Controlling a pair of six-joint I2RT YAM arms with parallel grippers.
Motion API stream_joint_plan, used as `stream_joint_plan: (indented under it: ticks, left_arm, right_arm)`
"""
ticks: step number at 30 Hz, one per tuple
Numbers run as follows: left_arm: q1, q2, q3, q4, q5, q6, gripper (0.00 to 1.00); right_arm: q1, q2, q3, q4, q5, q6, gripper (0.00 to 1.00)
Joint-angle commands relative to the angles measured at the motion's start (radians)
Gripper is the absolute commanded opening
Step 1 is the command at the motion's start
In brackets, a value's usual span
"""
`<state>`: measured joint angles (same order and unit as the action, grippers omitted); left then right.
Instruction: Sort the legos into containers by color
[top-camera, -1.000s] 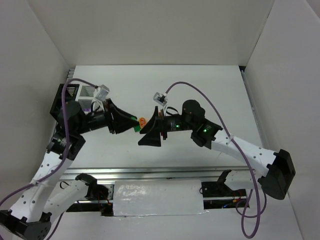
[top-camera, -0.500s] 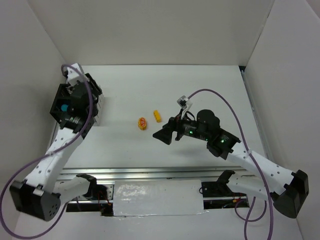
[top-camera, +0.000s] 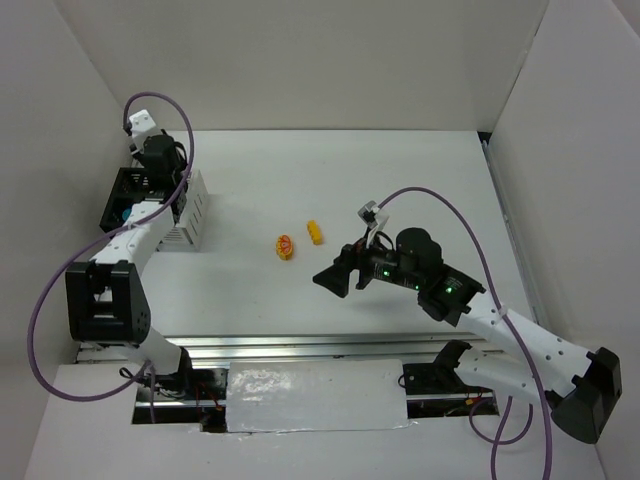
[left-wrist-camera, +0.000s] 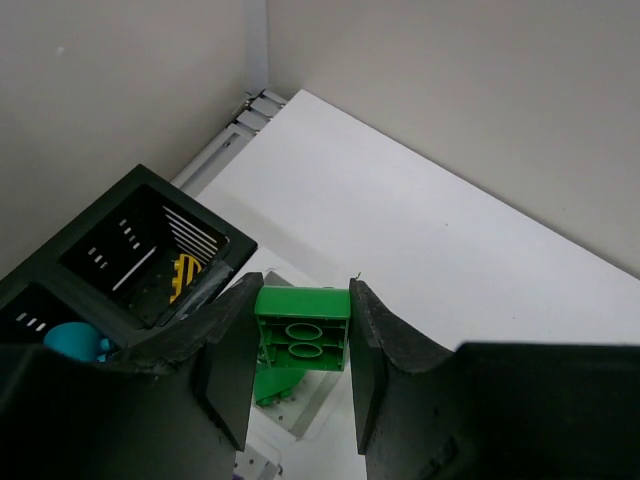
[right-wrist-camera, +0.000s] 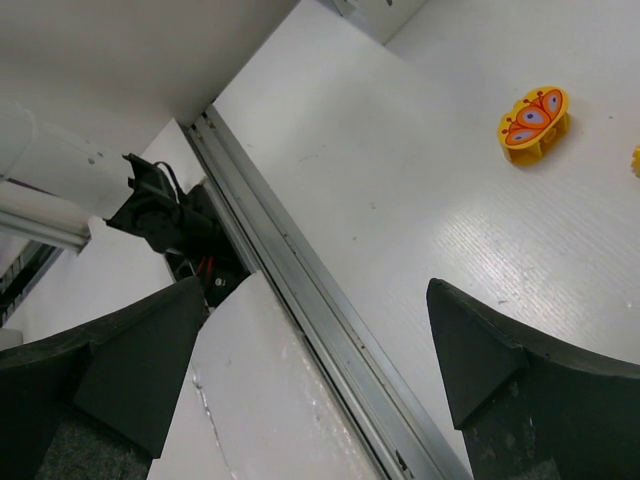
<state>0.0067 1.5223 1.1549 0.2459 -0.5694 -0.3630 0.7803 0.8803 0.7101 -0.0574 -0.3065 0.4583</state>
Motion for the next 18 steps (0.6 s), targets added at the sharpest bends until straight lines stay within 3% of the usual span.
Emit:
stream_joint_plan:
  ticks: [1,7,10,14,18]
  left_arm:
    - [0.026,0.068,0.054,0.061,0.063,0.019,0.00]
    - [0.026,0.092,0.019,0.070,0.013,-0.017,0.00]
    - [0.027,0.102,0.032,0.066,0.040,-0.013,0.13]
    - [0.026,0.099,0.034,0.036,0.026,-0.027,0.44]
    - [0.027,0.084,0.020,0.029,-0.003,-0.033,0.48]
  right_arm:
    - [-0.006,0.016,0.000,0.014,-0.009,-0.026,1.00]
    - [-0.009,0.045,0.003,0.021,-0.011,-0.030,1.00]
    - [-0.010,0.060,0.011,0.021,-0.020,-0.032,1.00]
    - [-0.010,0.063,0.011,0.021,-0.019,-0.032,1.00]
    - [-0.009,0.065,0.012,0.021,-0.017,-0.033,1.00]
